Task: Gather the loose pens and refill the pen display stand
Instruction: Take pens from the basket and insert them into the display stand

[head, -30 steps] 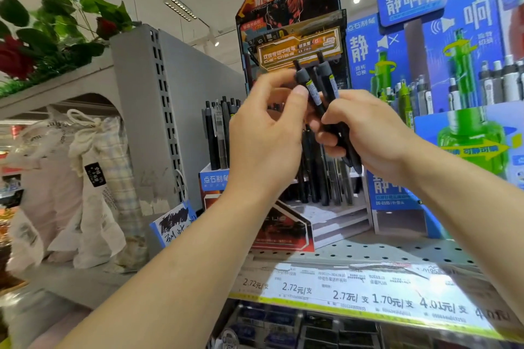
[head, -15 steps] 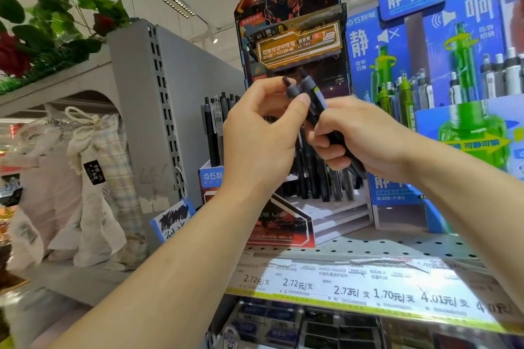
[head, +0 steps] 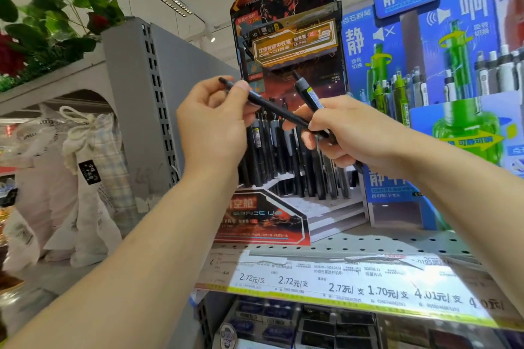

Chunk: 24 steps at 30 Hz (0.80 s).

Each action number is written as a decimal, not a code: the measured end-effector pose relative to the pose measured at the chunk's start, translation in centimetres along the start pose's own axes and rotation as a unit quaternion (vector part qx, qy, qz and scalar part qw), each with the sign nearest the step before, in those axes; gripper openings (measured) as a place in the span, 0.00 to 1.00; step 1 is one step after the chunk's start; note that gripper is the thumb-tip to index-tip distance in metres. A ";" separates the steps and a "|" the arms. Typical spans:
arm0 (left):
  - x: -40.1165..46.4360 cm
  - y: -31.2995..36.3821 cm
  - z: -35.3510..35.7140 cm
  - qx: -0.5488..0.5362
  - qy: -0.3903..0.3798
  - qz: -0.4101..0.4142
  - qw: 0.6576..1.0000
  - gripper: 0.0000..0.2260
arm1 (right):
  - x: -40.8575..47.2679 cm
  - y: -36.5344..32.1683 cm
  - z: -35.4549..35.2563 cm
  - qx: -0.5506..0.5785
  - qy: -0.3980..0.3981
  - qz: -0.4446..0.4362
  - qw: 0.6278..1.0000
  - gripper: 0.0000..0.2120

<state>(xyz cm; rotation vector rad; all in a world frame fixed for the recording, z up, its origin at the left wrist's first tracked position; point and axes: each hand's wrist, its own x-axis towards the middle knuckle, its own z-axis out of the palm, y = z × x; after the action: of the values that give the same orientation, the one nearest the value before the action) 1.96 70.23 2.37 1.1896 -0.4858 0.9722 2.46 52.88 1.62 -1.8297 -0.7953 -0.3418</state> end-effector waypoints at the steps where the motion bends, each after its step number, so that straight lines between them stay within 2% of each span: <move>1: 0.2 0.0 -0.3 -0.014 0.015 -0.010 1.000 0.03 | 0.1 0.0 0.0 -0.001 0.021 -0.006 1.000 0.15; 5: 0.3 -0.1 -0.8 -0.025 0.048 -0.009 0.998 0.04 | 1.0 0.5 -0.6 -0.089 0.129 -0.040 0.987 0.15; 8: 0.6 -0.1 -1.4 0.002 0.049 -0.002 0.999 0.05 | 1.3 0.9 -1.6 -0.076 0.167 -0.058 0.981 0.30; 10: 0.3 -0.4 -1.7 0.059 0.017 0.022 0.998 0.08 | 1.4 0.9 -2.0 -0.073 0.179 -0.082 0.978 0.35; 13: -0.5 -1.2 -2.0 0.150 -0.029 0.083 0.985 0.13 | 1.6 1.2 -1.9 -0.189 0.196 -0.121 0.954 0.30; 15: -0.8 -1.5 -2.1 0.192 -0.046 0.122 0.973 0.12 | 1.5 1.4 -1.6 -0.270 0.204 -0.130 0.932 0.23; 18: -1.2 -1.8 -2.0 0.248 -0.084 0.182 0.948 0.10 | 1.1 1.8 -1.4 -0.354 0.201 -0.114 0.906 0.19; 21: -1.6 -2.0 -1.7 0.293 -0.112 0.214 0.925 0.11 | 0.8 1.7 -1.2 -0.403 0.167 -0.091 0.895 0.17; 24: -1.9 -2.3 -1.4 0.327 -0.125 0.231 0.908 0.13 | 0.7 1.6 -1.0 -0.410 0.165 -0.089 0.892 0.17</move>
<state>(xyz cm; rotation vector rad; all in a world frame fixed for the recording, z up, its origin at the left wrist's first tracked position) 2.60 70.68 -0.80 1.8700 -0.6934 1.4649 4.23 51.84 1.28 -2.3699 -0.6125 -1.2242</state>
